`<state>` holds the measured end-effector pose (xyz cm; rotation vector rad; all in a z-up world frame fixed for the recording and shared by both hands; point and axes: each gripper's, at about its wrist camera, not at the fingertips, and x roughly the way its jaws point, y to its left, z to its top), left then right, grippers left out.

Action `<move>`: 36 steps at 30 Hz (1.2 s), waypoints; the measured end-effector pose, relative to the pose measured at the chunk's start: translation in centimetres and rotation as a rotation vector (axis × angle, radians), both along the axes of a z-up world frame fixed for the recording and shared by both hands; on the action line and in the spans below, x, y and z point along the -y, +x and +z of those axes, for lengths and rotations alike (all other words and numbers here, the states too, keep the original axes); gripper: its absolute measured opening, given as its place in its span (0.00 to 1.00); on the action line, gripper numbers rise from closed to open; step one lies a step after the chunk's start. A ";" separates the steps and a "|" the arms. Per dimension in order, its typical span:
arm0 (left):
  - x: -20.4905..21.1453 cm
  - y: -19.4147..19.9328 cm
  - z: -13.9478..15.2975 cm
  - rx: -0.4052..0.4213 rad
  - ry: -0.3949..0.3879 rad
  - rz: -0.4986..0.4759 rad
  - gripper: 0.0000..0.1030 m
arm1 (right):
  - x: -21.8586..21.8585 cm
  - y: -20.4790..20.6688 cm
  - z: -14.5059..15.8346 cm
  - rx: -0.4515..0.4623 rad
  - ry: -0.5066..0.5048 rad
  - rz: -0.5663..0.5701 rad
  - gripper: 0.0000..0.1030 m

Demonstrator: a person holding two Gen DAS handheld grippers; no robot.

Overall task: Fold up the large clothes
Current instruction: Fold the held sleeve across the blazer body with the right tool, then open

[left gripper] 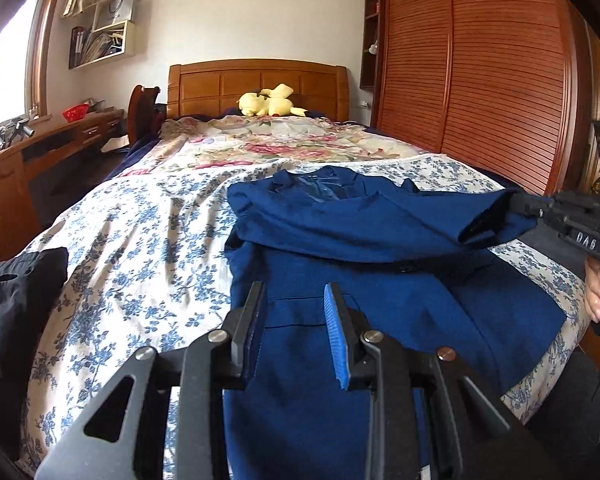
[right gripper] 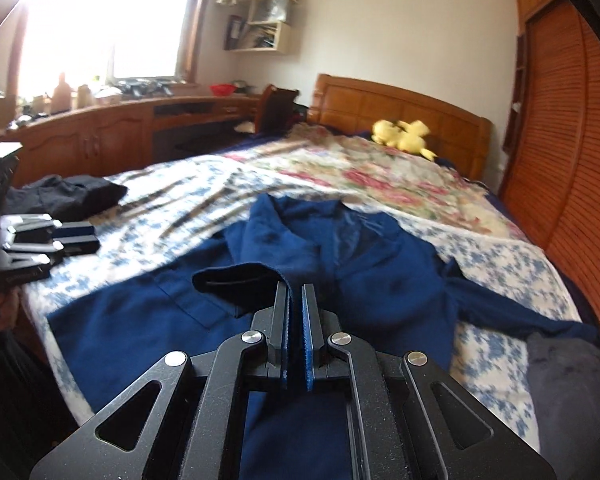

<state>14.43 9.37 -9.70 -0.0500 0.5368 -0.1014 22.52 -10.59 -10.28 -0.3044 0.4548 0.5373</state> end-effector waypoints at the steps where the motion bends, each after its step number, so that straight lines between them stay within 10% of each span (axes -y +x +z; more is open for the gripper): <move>1: 0.2 0.1 0.0 -0.001 -0.001 -0.006 0.26 | 0.5 0.1 -0.6 -0.010 -0.013 -0.016 0.03; 10: 2.1 0.8 0.1 -0.007 0.000 -0.043 0.26 | 3.0 1.1 -7.6 -0.191 -0.100 -0.094 0.04; 17: 3.3 1.5 0.1 -0.015 0.004 -0.059 0.26 | 1.2 0.7 -7.4 -0.178 -0.100 -0.040 0.55; 27: 3.6 1.8 0.2 -0.017 -0.006 -0.064 0.26 | -3.5 3.6 -9.7 -0.250 -0.173 0.037 0.55; 30: 3.5 1.8 0.1 -0.023 -0.002 -0.061 0.26 | -3.5 4.6 -10.3 -0.249 -0.201 0.017 0.52; 33: 3.3 1.6 0.1 -0.020 -0.004 -0.060 0.26 | -2.6 5.4 -10.2 -0.292 -0.165 0.027 0.05; 36: 3.1 1.3 0.3 -0.014 -0.009 -0.059 0.26 | -1.4 5.3 -8.5 -0.247 -0.125 -0.004 0.02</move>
